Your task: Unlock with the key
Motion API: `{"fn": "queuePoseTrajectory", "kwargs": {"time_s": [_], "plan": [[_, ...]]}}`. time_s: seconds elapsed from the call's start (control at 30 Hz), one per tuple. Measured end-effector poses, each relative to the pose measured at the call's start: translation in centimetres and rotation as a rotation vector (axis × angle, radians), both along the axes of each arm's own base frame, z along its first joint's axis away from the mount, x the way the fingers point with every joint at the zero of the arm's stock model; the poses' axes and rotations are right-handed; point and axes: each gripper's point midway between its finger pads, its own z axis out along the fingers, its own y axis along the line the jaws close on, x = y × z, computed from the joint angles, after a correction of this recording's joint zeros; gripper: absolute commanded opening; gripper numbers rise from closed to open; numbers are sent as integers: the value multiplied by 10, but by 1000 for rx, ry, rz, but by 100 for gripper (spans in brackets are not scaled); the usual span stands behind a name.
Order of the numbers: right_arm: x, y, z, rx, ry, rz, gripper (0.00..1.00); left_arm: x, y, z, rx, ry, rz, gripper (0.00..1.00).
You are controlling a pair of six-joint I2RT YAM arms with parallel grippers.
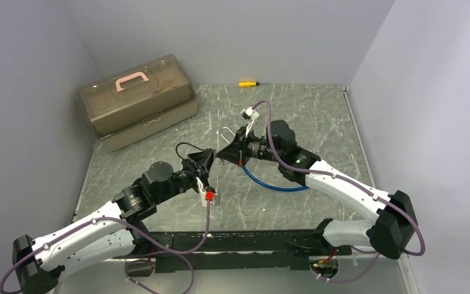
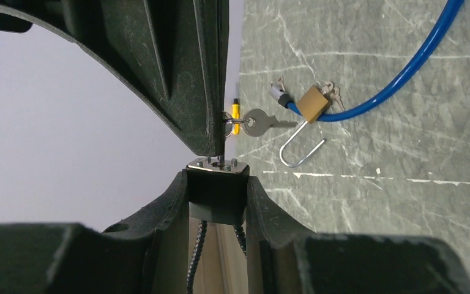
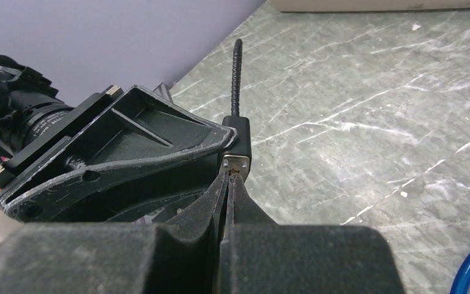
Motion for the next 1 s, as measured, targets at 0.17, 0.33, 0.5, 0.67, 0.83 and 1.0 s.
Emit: {"fn": "queuePoseTrajectory", "kwargs": {"time_s": [0.17, 0.33, 0.5, 0.67, 0.83, 1.0], "plan": [[6, 2, -5, -6, 2, -18, 0, 8, 1, -4, 29, 22, 43, 0], [9, 3, -1, 8, -12, -25, 0, 11, 1, 1, 38, 52, 71, 0], [8, 5, 6, 31, -27, -11, 0, 8, 3, 6, 6, 121, 88, 0], [7, 7, 7, 46, -14, 7, 0, 6, 5, 7, -4, 177, 103, 0], [10, 7, 2, 43, 14, 3, 0, 9, 5, 2, 15, 225, 130, 0], [11, 8, -1, 40, 28, 3, 0, 10, 5, -2, 28, 245, 143, 0]]}}
